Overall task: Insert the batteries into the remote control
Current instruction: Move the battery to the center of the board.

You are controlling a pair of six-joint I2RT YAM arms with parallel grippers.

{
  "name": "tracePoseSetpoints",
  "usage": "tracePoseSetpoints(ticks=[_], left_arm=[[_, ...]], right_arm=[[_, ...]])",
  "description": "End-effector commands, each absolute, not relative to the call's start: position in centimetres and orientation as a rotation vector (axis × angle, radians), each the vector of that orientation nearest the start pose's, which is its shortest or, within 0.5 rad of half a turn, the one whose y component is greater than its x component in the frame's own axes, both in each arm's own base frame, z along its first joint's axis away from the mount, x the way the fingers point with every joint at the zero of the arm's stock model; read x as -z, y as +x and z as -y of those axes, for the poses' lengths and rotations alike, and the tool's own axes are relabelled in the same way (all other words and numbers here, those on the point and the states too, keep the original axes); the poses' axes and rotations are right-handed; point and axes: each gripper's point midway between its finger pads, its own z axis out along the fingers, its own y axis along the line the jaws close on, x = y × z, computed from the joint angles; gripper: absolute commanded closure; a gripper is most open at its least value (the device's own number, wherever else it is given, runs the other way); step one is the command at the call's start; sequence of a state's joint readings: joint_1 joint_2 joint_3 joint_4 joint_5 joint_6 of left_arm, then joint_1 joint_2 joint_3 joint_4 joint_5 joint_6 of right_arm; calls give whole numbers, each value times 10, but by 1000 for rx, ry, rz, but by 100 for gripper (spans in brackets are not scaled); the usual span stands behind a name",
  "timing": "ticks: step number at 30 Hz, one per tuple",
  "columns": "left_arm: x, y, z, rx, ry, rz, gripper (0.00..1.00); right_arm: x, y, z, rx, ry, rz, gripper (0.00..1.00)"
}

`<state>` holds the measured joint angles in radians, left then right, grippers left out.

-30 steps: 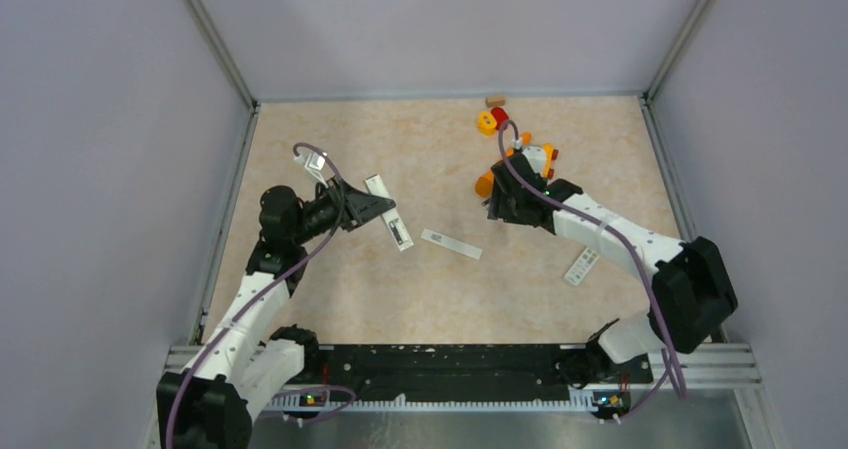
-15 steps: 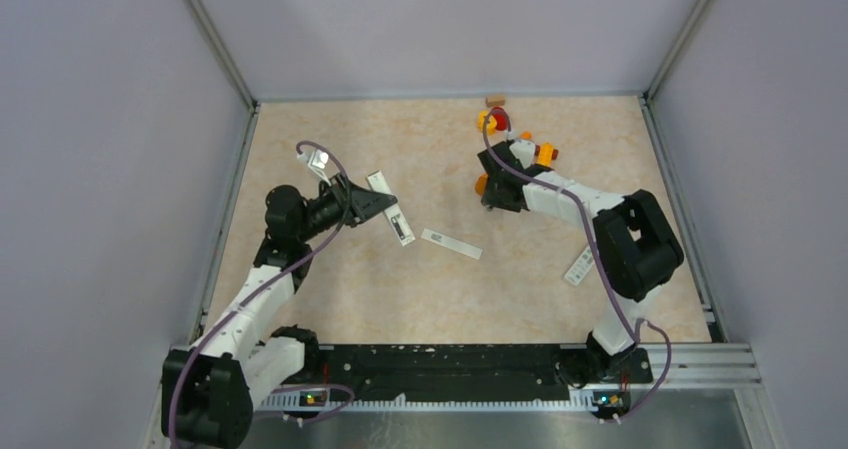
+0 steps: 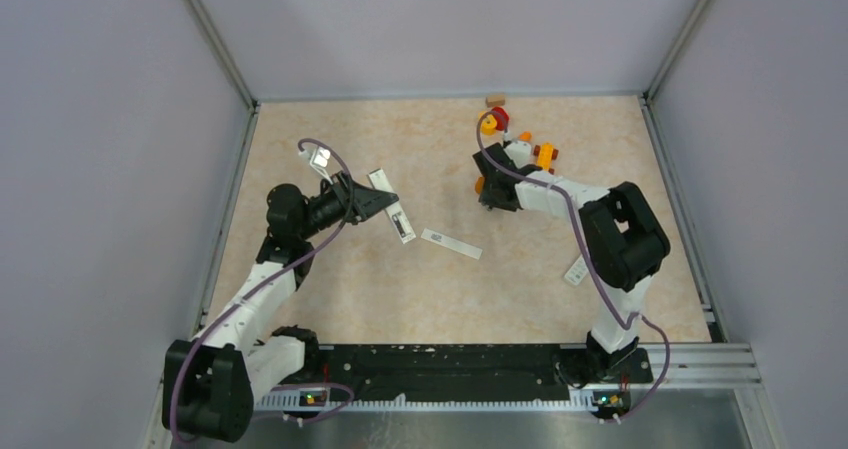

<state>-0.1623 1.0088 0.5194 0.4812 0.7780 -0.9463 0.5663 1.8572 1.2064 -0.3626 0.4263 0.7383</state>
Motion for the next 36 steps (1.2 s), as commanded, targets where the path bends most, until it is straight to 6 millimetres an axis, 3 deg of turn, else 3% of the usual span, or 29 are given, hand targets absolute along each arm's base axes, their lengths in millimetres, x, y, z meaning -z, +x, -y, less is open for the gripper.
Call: tracePoseSetpoints(ticks=[1, 23, 27, 29, 36], left_arm=[[-262, 272, 194, 1431, 59, -1714, 100], [-263, 268, 193, 1435, 50, -1714, 100], [-264, 267, 193, 1436, 52, -1710, 100], [-265, 265, 193, 1438, 53, -1708, 100], [-268, 262, 191, 1427, 54, -1702, 100]], right_arm=[[-61, 414, -192, -4, 428, -2326, 57], [-27, 393, -178, 58, 530, -2395, 84], [-32, 387, -171, 64, 595, -2373, 95], [-34, 380, -168, 59, 640, -2369, 100], [-44, 338, -149, -10, 876, -2319, 100]])
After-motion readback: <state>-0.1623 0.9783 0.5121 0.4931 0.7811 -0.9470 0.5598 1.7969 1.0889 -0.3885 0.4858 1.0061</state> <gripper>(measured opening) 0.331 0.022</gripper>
